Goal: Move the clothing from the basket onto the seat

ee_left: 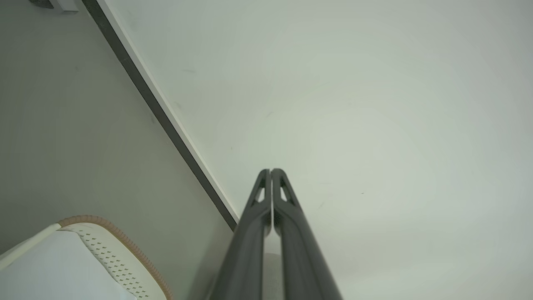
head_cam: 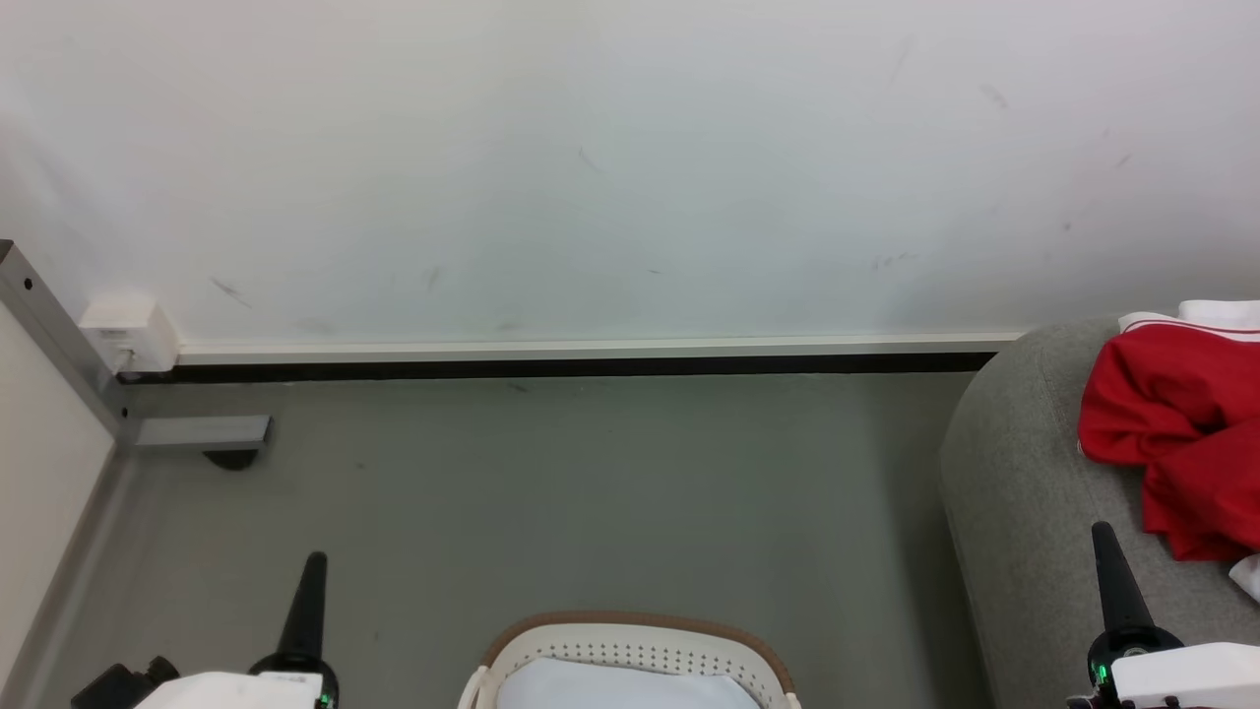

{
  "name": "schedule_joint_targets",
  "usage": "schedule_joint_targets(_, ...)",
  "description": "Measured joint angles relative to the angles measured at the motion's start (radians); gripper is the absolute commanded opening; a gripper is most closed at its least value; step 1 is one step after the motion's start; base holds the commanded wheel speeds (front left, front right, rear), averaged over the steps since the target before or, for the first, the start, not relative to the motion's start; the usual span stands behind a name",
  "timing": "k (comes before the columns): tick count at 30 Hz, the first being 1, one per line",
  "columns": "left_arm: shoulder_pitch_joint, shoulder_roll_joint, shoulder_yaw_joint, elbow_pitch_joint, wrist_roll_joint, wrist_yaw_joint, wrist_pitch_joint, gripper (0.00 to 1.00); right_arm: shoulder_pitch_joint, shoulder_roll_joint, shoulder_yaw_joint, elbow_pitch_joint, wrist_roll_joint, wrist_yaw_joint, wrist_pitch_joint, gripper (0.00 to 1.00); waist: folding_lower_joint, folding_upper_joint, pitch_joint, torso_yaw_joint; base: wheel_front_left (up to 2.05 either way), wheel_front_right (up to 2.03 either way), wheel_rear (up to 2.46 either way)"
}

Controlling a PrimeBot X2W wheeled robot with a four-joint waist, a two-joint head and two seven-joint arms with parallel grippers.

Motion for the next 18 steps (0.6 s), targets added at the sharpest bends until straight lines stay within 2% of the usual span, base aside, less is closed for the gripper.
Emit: schedule_joint_targets(18,-0.015,0.001,0.009,-0.002,-0.147,-0.001,0.044,0.0,-0.001,0.003,-0.031,-0.001,0.142,0.0,0.042,0.0,0.0,0.0,0.001,0.009,0.0,0.0,0.0)
